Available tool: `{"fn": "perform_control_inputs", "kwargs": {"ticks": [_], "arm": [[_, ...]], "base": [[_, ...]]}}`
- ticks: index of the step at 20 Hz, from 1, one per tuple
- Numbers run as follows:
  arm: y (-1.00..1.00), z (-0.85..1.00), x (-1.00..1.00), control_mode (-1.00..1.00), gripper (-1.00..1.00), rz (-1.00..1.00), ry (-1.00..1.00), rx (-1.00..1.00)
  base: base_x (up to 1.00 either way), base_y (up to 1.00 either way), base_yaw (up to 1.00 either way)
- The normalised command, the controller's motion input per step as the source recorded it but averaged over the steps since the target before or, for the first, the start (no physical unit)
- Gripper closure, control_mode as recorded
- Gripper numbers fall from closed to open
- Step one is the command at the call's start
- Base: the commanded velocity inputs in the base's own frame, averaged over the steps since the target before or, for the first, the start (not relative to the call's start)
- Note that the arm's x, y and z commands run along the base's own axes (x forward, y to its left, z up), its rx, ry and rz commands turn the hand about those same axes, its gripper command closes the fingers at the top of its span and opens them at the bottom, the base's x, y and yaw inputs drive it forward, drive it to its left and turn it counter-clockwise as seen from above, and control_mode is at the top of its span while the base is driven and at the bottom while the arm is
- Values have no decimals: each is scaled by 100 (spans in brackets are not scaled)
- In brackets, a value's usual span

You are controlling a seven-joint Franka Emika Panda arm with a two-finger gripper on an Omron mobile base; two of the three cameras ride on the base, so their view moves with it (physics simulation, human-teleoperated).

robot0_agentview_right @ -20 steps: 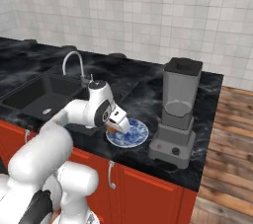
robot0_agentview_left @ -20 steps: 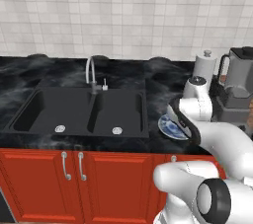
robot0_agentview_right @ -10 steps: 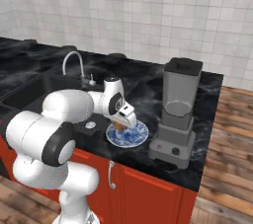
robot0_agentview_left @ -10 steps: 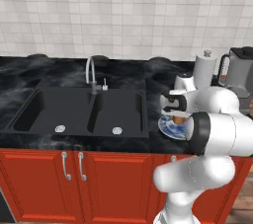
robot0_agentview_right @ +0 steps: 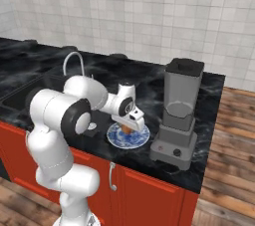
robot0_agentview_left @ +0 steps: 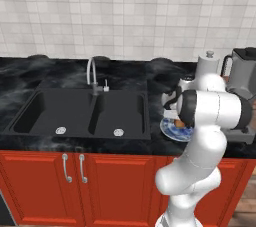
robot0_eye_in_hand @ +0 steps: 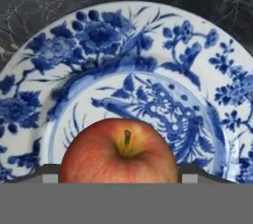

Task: Pick the pear and apple from the fridge and place them on the plate next to the blender to make a fruit smoothie.

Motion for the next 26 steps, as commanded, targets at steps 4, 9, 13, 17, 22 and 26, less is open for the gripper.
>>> {"fn": "perform_control_inputs", "kwargs": {"ticks": [4,9,13,17,22,26], "arm": [[0,-39,12,-100,100,0,6,0],[1,-15,-9,-100,-100,-2,3,0],[1,34,-49,-100,-100,-4,-1,0],[11,59,-49,-100,-100,-1,-9,0],[23,73,-55,-100,-100,0,-14,0],[48,45,-83,-100,-100,0,-12,-2]], "base": [[0,0,0],[0,0,0],[0,0,0],[0,0,0],[0,0,0],[0,0,0]]}}
